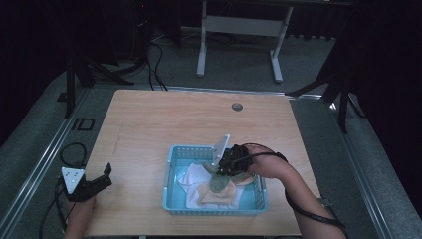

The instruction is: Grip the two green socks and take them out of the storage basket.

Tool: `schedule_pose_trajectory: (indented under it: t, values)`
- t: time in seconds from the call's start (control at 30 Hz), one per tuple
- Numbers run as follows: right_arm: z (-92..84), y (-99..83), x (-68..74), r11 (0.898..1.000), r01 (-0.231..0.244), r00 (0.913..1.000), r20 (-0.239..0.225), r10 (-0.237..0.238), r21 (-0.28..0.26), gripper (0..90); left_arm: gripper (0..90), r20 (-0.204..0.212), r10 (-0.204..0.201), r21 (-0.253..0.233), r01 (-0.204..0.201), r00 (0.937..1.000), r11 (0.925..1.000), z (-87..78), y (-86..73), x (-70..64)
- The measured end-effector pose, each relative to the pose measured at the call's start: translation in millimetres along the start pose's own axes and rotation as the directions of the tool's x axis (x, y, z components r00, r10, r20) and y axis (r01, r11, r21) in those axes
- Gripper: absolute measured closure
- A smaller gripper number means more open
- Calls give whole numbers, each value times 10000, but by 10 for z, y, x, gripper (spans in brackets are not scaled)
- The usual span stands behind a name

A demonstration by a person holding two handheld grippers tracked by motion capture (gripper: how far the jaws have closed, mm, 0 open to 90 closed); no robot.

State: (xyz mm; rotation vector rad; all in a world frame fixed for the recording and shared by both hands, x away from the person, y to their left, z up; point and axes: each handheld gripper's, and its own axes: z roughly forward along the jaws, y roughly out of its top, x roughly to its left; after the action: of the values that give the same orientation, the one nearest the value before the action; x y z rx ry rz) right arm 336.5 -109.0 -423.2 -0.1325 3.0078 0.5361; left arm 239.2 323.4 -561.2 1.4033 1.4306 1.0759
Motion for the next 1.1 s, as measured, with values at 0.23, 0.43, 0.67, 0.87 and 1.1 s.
schedule_pose_trajectory:
  t: [0.23,0.43,0.67,0.87,1.1]
  values:
    - [-302,127,8,9990,167,9995,280,-155,-418,880,5,-1,-15,16,15,10000,10000,-1,1,3]
    - [-486,149,1,9982,113,9981,618,-76,-590,880,4,-30,-6,29,6,10000,10000,0,0,2]
    - [-739,104,13,9973,110,9951,984,-38,-728,880,4,-47,1,42,-1,10000,10000,2,1,0]
    - [-1012,-30,8,9957,-132,9894,1428,262,-917,880,5,-63,0,48,1,10000,10000,4,1,0]
    - [-1249,-235,32,9952,-468,9806,1859,623,-865,880,4,-61,5,41,-5,10000,10000,2,1,-1]
